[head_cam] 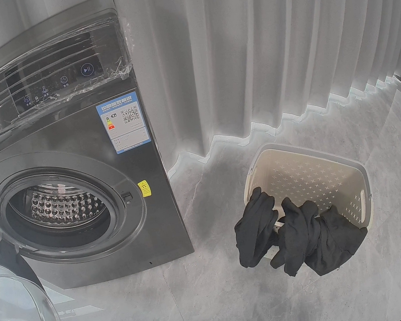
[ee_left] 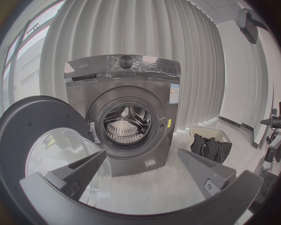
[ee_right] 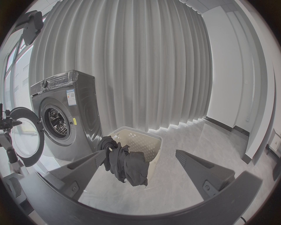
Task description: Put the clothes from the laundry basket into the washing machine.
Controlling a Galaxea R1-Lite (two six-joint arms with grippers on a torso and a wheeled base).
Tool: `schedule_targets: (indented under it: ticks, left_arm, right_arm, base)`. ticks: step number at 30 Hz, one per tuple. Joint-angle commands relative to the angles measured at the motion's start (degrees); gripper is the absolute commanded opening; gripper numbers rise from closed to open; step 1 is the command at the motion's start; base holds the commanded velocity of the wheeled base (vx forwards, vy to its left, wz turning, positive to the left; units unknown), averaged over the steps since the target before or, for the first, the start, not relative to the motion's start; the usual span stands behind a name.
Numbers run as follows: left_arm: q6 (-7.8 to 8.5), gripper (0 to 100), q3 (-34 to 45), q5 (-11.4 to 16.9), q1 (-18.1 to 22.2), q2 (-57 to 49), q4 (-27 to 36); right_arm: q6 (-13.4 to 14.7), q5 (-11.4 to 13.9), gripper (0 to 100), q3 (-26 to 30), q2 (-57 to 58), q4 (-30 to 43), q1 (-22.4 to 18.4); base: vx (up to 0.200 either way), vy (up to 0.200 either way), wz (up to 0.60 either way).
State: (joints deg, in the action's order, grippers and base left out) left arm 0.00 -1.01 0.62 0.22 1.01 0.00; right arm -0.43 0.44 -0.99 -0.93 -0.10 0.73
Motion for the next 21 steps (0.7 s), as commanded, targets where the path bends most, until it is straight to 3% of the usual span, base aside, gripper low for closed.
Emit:
schedule_targets:
  ticks: [1, 8, 21]
  left_arm:
    - [0.0, 100, 1.0, 0.0, 0.0, -1.0, 0.0]
    - [0.0, 100, 1.0, 0.1, 0.0, -1.0, 0.0]
    - [-0.09, 100, 1.0, 0.1, 0.0, -1.0, 0.0]
  right_arm:
    - [0.0, 0.0, 100, 1.0, 0.7, 0.0, 0.1]
    - [0.0, 0.0, 100, 1.0, 0.7, -0.1, 0.1]
    - [0.0, 0.0, 100, 1.0, 0.6, -0.1, 0.0]
  base:
    - [0.0, 0.0, -0.6]
    - [0.0, 0.0, -0.6]
    - [0.0, 0.0, 0.0]
